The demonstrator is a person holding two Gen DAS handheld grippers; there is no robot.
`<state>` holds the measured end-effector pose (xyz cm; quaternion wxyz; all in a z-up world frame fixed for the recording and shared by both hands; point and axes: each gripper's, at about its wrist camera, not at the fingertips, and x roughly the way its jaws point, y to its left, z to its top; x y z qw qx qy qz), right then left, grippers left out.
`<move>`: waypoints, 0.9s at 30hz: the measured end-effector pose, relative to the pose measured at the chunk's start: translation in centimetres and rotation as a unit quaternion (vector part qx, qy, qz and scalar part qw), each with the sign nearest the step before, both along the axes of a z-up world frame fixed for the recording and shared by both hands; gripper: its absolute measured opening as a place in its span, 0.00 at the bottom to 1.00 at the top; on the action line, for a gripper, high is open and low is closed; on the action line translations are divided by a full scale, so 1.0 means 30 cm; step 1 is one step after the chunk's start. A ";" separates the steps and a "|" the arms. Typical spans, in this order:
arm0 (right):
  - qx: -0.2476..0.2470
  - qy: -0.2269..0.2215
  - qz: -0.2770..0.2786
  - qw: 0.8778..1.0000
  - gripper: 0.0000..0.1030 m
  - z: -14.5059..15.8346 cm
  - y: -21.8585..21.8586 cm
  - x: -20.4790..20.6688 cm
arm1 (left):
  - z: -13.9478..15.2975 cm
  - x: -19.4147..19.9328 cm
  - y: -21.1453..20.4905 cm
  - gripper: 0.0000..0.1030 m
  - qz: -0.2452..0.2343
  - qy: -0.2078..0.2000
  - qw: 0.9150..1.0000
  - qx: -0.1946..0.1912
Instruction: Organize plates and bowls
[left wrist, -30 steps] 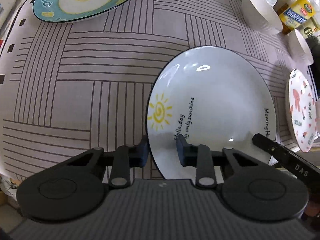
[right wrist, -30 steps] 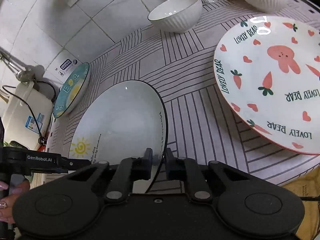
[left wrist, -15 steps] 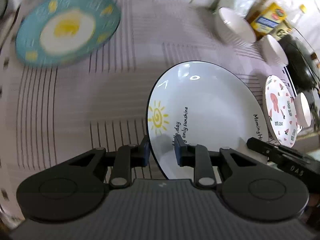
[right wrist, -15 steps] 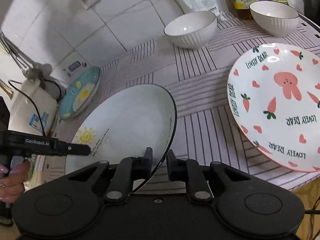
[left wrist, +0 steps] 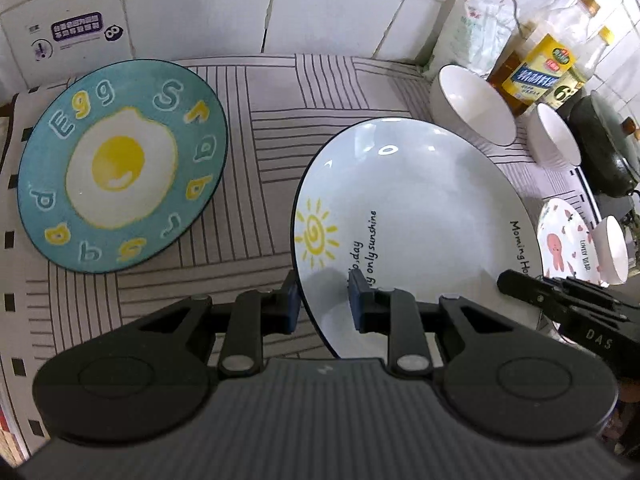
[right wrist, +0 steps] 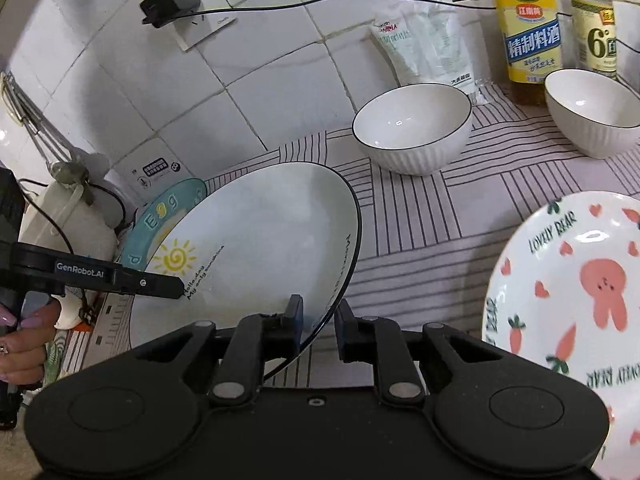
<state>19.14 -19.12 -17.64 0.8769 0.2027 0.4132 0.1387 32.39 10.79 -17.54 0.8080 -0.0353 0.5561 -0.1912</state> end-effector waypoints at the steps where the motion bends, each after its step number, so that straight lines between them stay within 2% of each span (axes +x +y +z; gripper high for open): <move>1: -0.001 0.002 0.000 1.000 0.20 -0.004 0.002 0.012 | -0.005 0.010 -0.006 0.23 -0.003 0.002 1.000 0.005; 6: -0.008 0.010 0.008 1.000 0.21 -0.038 -0.002 0.064 | -0.032 0.065 -0.032 0.23 -0.008 0.009 1.000 0.019; 20: -0.045 0.016 0.003 0.999 0.23 -0.082 -0.002 0.158 | -0.111 0.131 -0.064 0.23 -0.004 0.045 0.999 0.020; 23: -0.087 0.038 0.002 0.995 0.24 -0.093 0.025 0.171 | -0.137 0.122 -0.077 0.23 -0.006 0.066 0.997 0.031; 24: -0.101 0.033 0.005 0.994 0.28 -0.088 0.038 0.166 | -0.139 0.115 -0.083 0.23 -0.006 0.067 0.997 0.035; 27: -0.135 0.025 0.004 0.990 0.30 -0.056 0.066 0.132 | -0.125 0.101 -0.098 0.22 -0.006 0.062 0.997 0.051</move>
